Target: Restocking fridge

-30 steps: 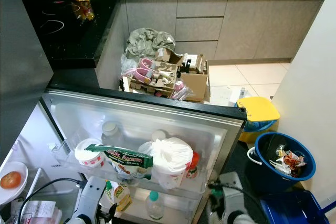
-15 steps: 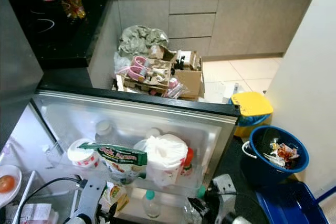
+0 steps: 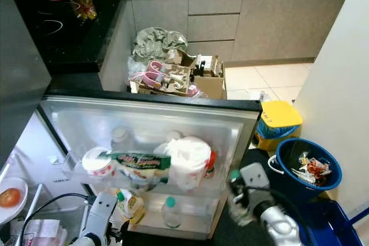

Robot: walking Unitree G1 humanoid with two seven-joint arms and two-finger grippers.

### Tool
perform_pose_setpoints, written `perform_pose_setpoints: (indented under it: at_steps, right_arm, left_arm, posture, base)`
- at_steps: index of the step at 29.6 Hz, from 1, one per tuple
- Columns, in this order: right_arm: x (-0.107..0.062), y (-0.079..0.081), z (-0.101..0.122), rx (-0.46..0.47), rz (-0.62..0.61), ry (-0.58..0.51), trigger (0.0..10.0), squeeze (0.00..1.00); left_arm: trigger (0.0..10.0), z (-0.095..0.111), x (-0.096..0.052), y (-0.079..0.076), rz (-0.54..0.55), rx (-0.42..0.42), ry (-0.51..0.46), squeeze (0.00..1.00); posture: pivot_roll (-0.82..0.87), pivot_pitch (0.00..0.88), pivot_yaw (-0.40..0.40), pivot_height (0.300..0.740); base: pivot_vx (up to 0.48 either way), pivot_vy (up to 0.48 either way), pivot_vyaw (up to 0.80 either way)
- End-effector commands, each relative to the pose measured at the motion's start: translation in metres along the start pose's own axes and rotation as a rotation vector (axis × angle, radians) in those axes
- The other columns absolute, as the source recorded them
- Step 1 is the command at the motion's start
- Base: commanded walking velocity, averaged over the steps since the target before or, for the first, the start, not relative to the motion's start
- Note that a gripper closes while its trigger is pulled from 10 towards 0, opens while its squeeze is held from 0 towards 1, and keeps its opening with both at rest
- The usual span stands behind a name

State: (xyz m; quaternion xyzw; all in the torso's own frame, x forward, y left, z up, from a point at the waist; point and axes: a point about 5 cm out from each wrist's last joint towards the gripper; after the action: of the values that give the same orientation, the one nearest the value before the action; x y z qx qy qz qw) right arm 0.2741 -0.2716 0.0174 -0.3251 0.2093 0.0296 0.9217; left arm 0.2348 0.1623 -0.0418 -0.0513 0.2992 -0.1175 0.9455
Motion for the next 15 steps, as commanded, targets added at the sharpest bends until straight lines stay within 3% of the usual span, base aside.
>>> perform_pose_setpoints:
  at_steps: [1, 5, 11, 12, 14, 15]
  right_arm:
    - [-0.007, 0.0, -0.019, -0.023, -0.064, 0.101, 10.0, 0.0]
    - [-0.013, -0.005, -0.03, -0.035, -0.146, 0.144, 10.0, 0.0]
    - [-0.017, 0.006, -0.035, -0.029, -0.121, 0.139, 10.0, 0.0]
    - [-0.017, 0.009, -0.035, -0.033, -0.12, 0.137, 10.0, 0.0]
    - [-0.018, 0.031, -0.029, 0.074, 0.013, 0.061, 10.0, 0.0]
    - [-0.018, 0.031, -0.029, 0.074, 0.013, 0.061, 10.0, 0.0]
  left_arm:
    - [10.0, -0.007, -0.004, 0.003, 0.009, 0.001, 0.024, 0.0]
    - [10.0, -0.007, -0.004, 0.004, 0.008, 0.004, 0.025, 0.0]
    - [10.0, -0.007, -0.004, 0.004, 0.006, 0.008, 0.027, 0.0]
    - [10.0, -0.008, -0.004, 0.004, 0.005, 0.008, 0.027, 0.0]
    - [10.0, -0.008, -0.004, 0.003, -0.003, 0.02, 0.036, 0.0]
    - [10.0, -0.008, -0.004, 0.003, -0.003, 0.02, 0.036, 0.0]
  posture:
    - [-0.06, 0.075, 0.016, 0.74]
    - [-0.06, 0.075, 0.019, 0.74]
    - [-0.06, 0.076, 0.023, 0.74]
    - [-0.06, 0.076, 0.023, 0.74]
    - [-0.06, 0.077, 0.027, 0.74]
    - [-0.06, 0.077, 0.027, 0.74]
  base:
    - [0.0, 0.0, 0.0]
    - [0.0, 0.0, 0.0]
    - [0.0, 0.0, 0.0]
    - [0.0, 0.0, 0.0]
    - [0.0, 0.0, 0.0]
    - [0.0, 0.0, 0.0]
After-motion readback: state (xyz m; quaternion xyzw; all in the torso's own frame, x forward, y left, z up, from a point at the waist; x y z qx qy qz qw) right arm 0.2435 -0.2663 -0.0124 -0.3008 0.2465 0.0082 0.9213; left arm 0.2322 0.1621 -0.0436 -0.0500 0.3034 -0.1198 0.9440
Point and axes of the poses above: a point about 5 cm out from each wrist's last joint towards the gripper, its own x axis pointing out of the wrist towards the gripper, its own z axis along the axis of the wrist's last joint, y = z × x, and after that the axes turned 15 degrees about -x, right-handed
